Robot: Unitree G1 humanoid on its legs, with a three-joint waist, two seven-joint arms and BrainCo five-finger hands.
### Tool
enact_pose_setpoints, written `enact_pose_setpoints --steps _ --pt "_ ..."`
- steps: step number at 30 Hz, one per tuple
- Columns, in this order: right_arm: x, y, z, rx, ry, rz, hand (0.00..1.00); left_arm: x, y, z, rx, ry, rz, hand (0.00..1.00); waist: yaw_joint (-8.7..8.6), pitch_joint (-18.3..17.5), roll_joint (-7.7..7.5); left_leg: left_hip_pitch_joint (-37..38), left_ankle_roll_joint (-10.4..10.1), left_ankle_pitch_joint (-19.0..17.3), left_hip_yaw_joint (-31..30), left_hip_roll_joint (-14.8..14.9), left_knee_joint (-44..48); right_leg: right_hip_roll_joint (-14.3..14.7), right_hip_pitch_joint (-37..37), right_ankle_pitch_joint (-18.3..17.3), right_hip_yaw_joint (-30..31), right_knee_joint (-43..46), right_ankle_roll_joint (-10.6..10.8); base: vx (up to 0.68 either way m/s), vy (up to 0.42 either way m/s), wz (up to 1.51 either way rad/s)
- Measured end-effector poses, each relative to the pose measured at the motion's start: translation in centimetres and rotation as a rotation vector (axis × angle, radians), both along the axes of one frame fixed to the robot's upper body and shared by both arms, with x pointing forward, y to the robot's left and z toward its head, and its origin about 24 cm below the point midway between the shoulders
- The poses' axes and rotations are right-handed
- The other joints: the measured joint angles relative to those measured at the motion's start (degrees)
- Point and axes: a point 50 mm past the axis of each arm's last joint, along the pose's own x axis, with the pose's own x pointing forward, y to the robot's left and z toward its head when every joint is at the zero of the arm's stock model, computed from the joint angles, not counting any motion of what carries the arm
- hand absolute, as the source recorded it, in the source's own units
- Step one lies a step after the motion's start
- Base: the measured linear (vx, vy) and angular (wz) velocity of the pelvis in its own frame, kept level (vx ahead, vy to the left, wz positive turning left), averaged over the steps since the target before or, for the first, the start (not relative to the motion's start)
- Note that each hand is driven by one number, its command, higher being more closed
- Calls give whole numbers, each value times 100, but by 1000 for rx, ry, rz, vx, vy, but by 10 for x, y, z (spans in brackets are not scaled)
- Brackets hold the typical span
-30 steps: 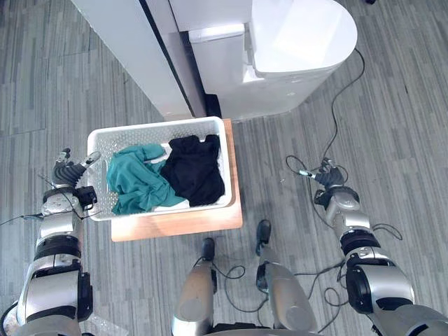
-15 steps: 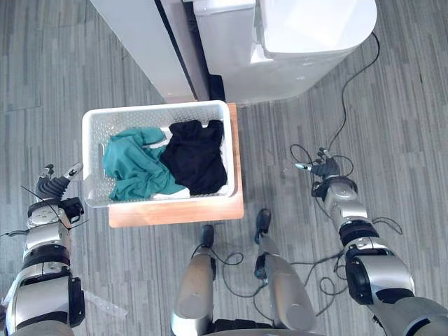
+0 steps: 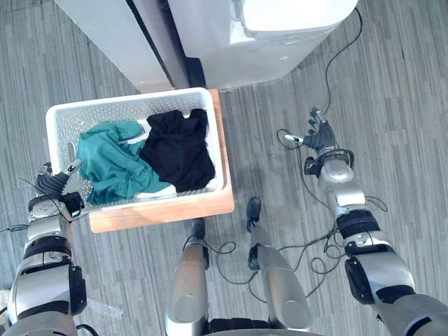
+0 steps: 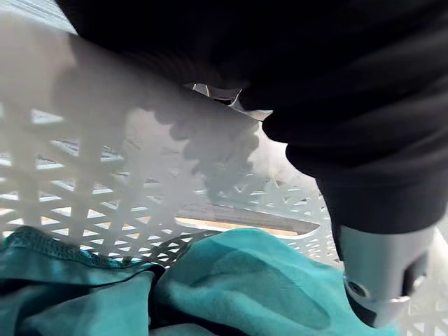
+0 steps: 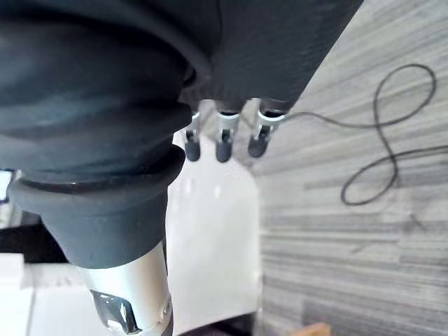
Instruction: Pick up the laundry basket with both hands and put the clothes into the washing machine.
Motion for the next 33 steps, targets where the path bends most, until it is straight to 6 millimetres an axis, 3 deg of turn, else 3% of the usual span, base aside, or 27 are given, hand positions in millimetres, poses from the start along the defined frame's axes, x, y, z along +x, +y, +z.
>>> enact_pose_setpoints --steps 3,11,20,33 --pt "-8 6 3 -6 -49 33 0 -1 1 1 7 -1 15 0 -1 10 -27 -84 2 -17 46 3 62 4 -76 29 64 -8 40 -24 34 -9" --pt "-15 23 -15 -13 -6 94 0 -2 3 0 36 29 21 0 -35 28 -64 -200 44 -112 110 8 248 -2 -98 95 155 -57 100 -23 32 -4" --pt "4 68 -40 22 158 164 0 11 -7 8 108 56 -31 0 34 27 -67 -372 55 -111 55 -24 339 -36 -185 154 121 -89 120 -13 15 3" --pt "7 93 -42 48 198 201 0 19 -15 9 123 49 -28 0 23 25 -67 -467 117 -69 10 -151 314 -122 -266 186 117 -90 161 -8 14 3"
